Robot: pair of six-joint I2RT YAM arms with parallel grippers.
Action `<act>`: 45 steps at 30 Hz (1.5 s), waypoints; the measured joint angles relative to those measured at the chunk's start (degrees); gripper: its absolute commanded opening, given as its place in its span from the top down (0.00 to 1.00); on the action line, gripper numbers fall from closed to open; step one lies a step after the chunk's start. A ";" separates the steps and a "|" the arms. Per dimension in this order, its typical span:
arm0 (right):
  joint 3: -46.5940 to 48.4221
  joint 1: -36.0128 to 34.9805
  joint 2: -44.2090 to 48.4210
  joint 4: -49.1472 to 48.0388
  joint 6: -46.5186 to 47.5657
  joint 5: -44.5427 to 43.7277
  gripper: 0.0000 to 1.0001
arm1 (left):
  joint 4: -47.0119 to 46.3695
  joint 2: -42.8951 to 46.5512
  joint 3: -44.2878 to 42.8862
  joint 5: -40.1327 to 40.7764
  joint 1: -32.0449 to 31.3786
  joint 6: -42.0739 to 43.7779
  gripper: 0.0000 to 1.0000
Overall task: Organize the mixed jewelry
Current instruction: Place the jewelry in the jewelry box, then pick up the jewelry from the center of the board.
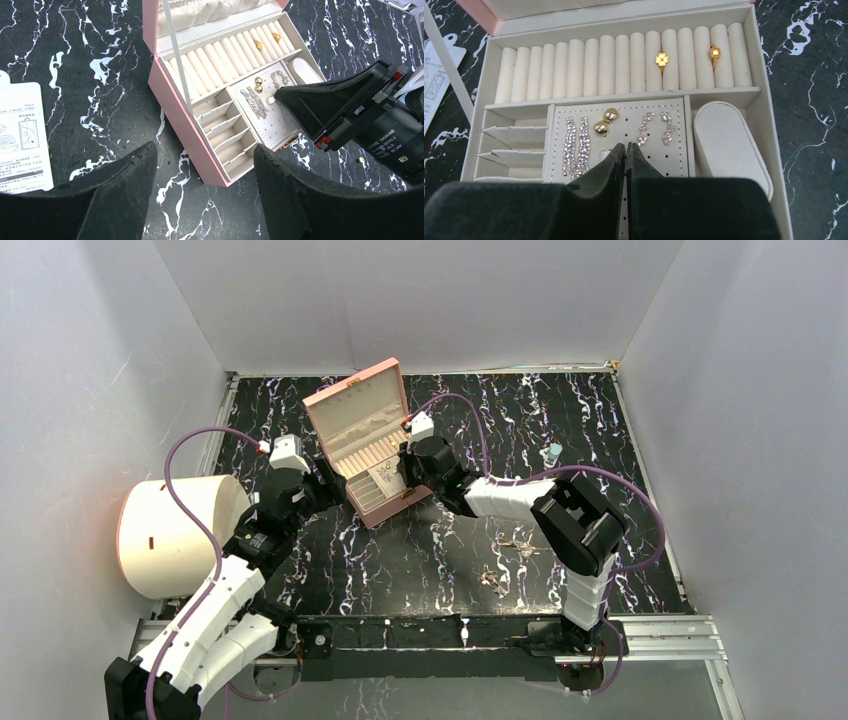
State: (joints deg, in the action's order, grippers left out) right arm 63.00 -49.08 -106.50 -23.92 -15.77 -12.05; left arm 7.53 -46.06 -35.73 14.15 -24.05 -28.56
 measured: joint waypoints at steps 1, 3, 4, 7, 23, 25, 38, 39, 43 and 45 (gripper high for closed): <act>0.00 0.00 0.00 0.04 -0.09 -0.39 0.83 | -0.02 0.00 0.00 -0.02 0.00 0.00 0.32; 0.00 0.00 0.07 0.33 -0.44 -1.53 0.79 | -0.20 0.00 0.00 -0.52 0.00 0.02 0.32; 0.04 0.00 0.26 0.76 -0.66 -1.99 0.77 | -0.42 0.00 0.00 -1.16 0.00 0.07 0.32; 0.68 0.00 1.90 4.22 -1.64 -3.61 0.68 | -1.36 0.00 0.02 -3.10 0.00 0.35 0.32; 16.31 6.45 22.60 57.92 -35.39 -6.78 0.50 | 14.49 3.04 -19.06 -9.49 0.00 0.13 0.30; 13.64 7.87 24.79 64.17 -39.80 -6.12 0.43 | 15.93 2.40 -20.96 -10.34 0.00 -0.26 0.29; -0.63 24.52 28.11 71.34 -36.85 -0.72 0.48 | 16.31 -9.09 -29.27 -13.40 0.00 -3.10 0.29; -0.48 25.03 26.64 71.21 -35.52 -0.79 0.50 | 16.04 -9.75 -29.27 -13.62 0.00 -3.65 0.29; -0.44 26.38 22.34 69.11 -31.21 -0.96 0.58 | 14.84 -11.69 -29.27 -14.58 0.00 -5.77 0.30; -0.44 26.80 20.70 67.71 -28.98 -1.31 0.58 | 14.58 -12.00 -29.27 -14.60 0.00 -6.93 0.30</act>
State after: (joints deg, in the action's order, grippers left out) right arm 62.57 -22.28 -85.80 43.79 -44.75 -13.37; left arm 22.11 -58.06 -64.99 -0.45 -24.05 -35.48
